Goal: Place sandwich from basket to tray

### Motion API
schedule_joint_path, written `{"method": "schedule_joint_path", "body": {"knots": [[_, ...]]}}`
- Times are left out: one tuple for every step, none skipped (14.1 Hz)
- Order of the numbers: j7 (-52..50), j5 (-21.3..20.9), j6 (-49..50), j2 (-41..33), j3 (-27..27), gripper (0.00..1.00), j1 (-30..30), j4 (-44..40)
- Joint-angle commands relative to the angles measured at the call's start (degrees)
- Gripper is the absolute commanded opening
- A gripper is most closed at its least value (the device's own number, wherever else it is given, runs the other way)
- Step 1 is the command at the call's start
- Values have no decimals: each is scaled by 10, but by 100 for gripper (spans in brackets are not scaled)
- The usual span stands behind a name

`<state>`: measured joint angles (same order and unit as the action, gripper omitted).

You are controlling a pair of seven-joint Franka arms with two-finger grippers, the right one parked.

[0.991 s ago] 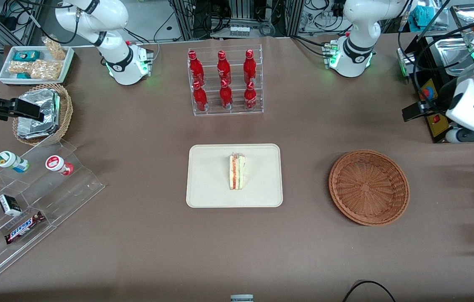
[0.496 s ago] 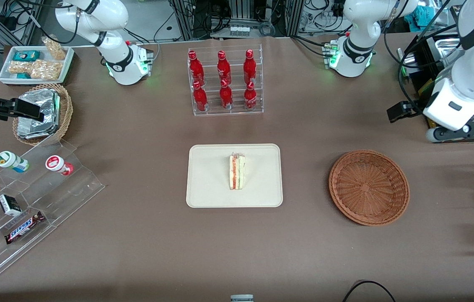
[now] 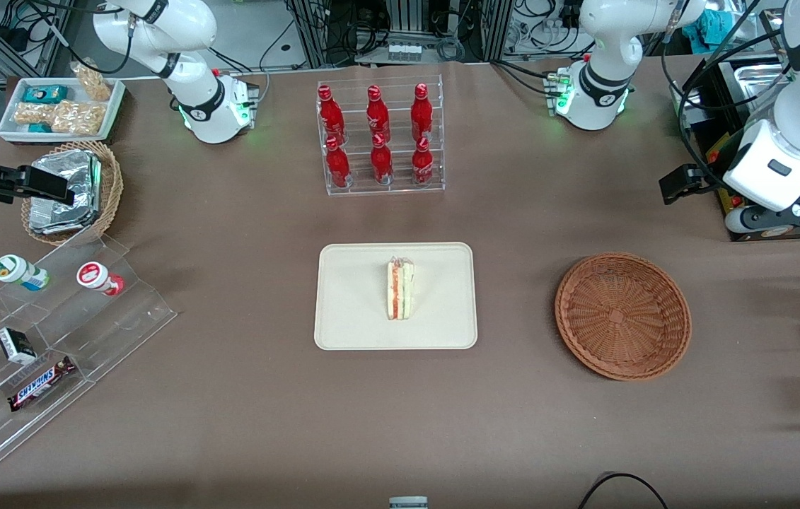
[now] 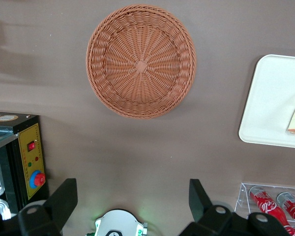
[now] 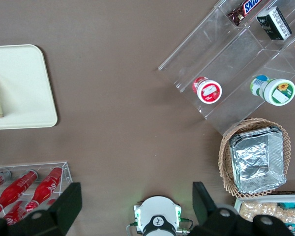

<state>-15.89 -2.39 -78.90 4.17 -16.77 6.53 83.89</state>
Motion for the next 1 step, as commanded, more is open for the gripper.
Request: {"method": "schedule_joint_path", "body": {"knots": [[9, 5, -2, -6, 1, 100, 2, -6]]}}
